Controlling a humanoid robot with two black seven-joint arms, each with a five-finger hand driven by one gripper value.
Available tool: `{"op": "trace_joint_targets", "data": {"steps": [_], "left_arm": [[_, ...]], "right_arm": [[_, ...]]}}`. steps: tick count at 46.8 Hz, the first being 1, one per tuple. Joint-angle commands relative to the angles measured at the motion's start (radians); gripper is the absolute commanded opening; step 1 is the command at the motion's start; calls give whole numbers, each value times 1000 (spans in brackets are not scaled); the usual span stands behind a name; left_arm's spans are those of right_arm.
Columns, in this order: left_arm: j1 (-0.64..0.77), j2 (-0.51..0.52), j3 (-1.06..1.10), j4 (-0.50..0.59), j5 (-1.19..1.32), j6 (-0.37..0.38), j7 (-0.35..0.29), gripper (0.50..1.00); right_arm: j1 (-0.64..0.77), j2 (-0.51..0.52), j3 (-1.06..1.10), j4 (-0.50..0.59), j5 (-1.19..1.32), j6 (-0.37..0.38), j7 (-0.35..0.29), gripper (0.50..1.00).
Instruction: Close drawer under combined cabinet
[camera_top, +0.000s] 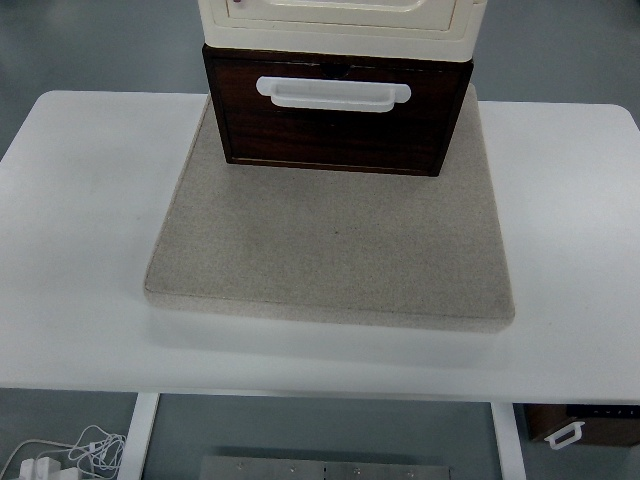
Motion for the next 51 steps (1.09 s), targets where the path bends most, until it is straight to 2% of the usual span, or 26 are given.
{"op": "trace_joint_targets", "data": {"steps": [1, 13, 27, 35, 51], "left_arm": [[23, -26, 2, 49, -59, 0, 6, 1000], [118, -138, 1, 154, -132, 0, -6, 1000], [247, -233, 1, 204, -262, -45, -80, 1000], [265, -309, -1, 293, -290, -135, -92, 1000], [293, -361, -1, 295, -380, -341, -89, 1000]], "right_arm": [[0, 0, 1, 1, 0, 0, 1, 952], [0, 0, -1, -1, 2, 0, 4, 952], [0, 0, 1, -1, 2, 0, 4, 952], [0, 0, -1, 1, 0, 2, 4, 952], [0, 0, 1, -1, 0, 2, -1, 952]]}}
